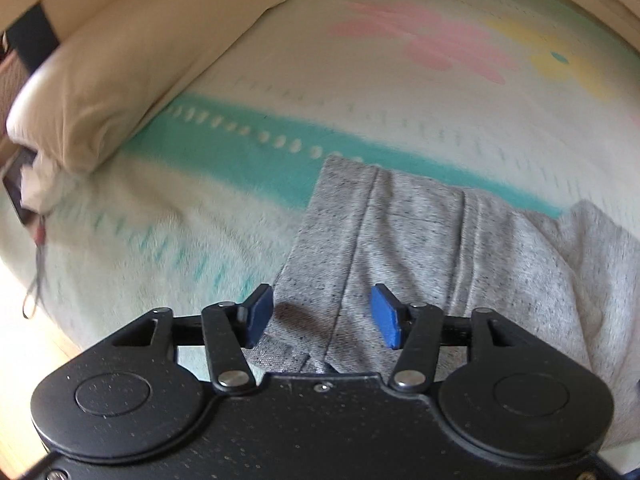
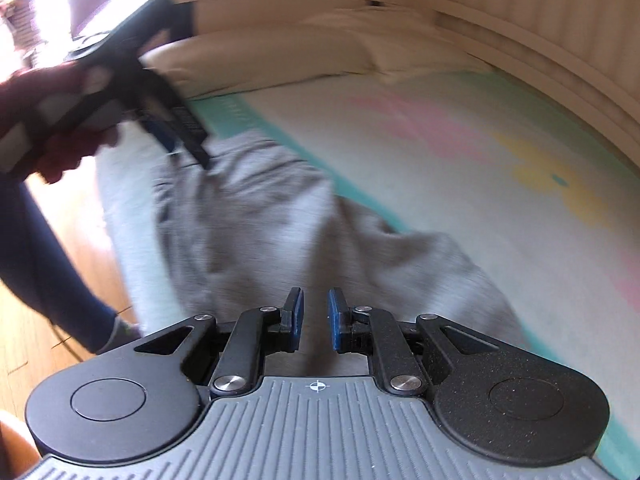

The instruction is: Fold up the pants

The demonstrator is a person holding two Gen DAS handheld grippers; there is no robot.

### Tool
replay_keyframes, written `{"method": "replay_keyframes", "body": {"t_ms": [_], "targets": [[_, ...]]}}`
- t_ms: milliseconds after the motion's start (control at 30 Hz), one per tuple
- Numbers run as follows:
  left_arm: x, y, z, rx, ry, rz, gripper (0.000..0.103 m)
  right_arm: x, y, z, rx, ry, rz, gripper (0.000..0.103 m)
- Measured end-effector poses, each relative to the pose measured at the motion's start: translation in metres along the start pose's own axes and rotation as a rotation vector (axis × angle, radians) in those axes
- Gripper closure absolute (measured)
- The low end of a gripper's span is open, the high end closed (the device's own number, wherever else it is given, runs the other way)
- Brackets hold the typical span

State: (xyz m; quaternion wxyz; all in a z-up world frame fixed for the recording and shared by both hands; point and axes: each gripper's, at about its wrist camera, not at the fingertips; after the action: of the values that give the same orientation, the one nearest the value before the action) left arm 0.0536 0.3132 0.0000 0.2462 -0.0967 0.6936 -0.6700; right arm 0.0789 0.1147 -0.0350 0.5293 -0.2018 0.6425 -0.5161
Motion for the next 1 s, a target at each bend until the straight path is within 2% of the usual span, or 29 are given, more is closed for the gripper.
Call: {"method": "replay_keyframes", "body": {"t_ms": [200,267,333,367,433,567,633,700,733,767,933,1000], "targets": [[-0.002,0.015,-0.001,0.008,-0.002,-0.04,0.036,-0.002,0.009,-0.027,-0.02,-0.103,0.007,0.088],[-0.005,0.02,0.0,0.012,-0.004,-0.048,0.039,-0.002,0.015,-0.034,-0.004,-0.135,0.011,0.083],[-0.005,0.023,0.001,0.033,0.006,-0.046,0.074,0.0,0.017,-0.041,0.009,-0.173,0.017,0.076],[-0.004,0.021,0.003,0.06,0.01,-0.043,0.082,0.001,0.019,-0.045,0.02,-0.195,0.017,0.074],[-0.002,0.017,0.007,0.034,0.026,-0.018,0.093,0.004,0.025,-0.053,0.049,-0.237,0.006,0.073],[0.002,0.012,0.012,0.016,0.044,0.011,0.095,0.008,0.043,-0.065,0.114,-0.31,-0.015,0.073],[0.003,0.008,0.01,0.03,0.029,0.015,0.095,0.01,0.051,-0.072,0.176,-0.354,-0.016,0.073],[0.002,0.005,0.005,0.052,0.007,0.021,0.095,0.012,0.057,-0.077,0.221,-0.407,0.0,0.075],[0.002,0.003,0.003,0.06,-0.001,0.028,0.095,0.013,0.057,-0.077,0.228,-0.42,0.01,0.08],[0.002,-0.001,0.001,0.066,-0.006,0.039,0.095,0.012,0.057,-0.076,0.214,-0.418,0.016,0.093],[0.009,-0.031,-0.005,0.087,-0.003,0.126,0.095,0.004,0.028,-0.063,0.114,-0.29,0.105,0.095],[0.013,-0.044,-0.01,0.093,-0.002,0.158,0.095,0.003,0.025,-0.062,0.078,-0.279,0.102,0.095]]}}
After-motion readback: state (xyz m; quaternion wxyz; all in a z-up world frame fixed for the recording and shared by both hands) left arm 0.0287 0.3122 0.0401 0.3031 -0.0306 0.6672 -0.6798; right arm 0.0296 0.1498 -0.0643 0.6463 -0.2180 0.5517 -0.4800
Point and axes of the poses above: each gripper's, at about its wrist camera, not at the fingertips, and y roughly the way its jaws point, z to its right, x to its underside, and after that the axes turned 12 degrees about -z, right-handed
